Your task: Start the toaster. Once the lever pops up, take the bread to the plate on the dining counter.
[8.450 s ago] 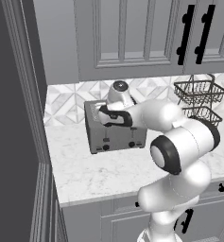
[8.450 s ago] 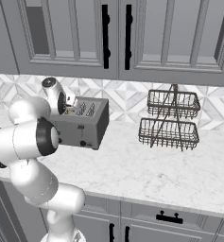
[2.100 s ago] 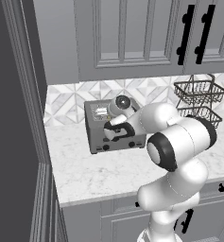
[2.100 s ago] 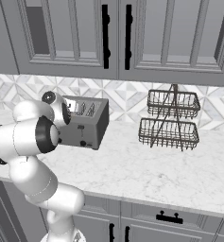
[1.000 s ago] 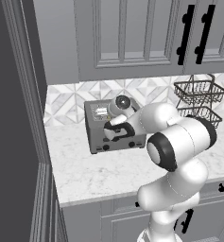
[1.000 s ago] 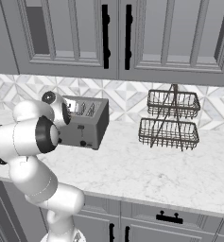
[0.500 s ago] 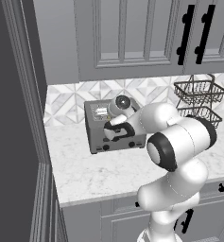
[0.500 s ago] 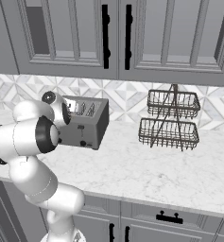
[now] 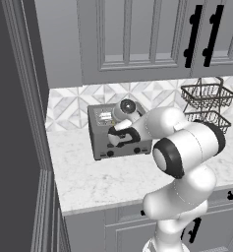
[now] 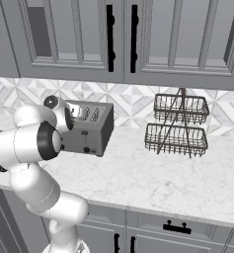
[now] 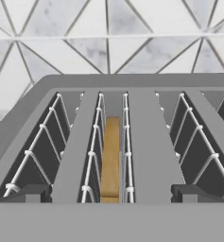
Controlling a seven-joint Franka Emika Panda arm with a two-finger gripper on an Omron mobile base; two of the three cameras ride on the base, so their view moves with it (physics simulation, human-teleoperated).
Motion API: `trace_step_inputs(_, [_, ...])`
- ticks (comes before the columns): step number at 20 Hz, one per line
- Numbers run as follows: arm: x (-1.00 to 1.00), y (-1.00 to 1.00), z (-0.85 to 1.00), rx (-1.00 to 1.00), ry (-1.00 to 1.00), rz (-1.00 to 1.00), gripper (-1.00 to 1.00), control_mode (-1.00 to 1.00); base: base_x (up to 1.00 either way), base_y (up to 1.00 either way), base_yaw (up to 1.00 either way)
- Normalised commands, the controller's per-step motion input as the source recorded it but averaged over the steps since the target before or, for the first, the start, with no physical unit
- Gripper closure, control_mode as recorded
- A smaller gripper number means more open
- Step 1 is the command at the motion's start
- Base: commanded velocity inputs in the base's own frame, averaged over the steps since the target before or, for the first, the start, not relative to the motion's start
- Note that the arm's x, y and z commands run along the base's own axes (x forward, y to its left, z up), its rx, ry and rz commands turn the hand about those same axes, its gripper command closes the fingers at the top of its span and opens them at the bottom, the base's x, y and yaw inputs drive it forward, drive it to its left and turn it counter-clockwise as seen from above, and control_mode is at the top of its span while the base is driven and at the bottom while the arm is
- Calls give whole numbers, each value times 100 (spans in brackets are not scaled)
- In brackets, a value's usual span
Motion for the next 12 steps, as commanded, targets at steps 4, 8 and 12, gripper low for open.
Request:
trace_step_inputs(4, [0, 0, 0, 0, 0, 0, -100, -100, 0, 0, 0])
trace_step_inputs(8, [0, 0, 0, 0, 0, 0, -100, -100, 0, 0, 0])
trace_step_inputs(12, [0, 0, 0, 0, 0, 0, -100, -100, 0, 0, 0])
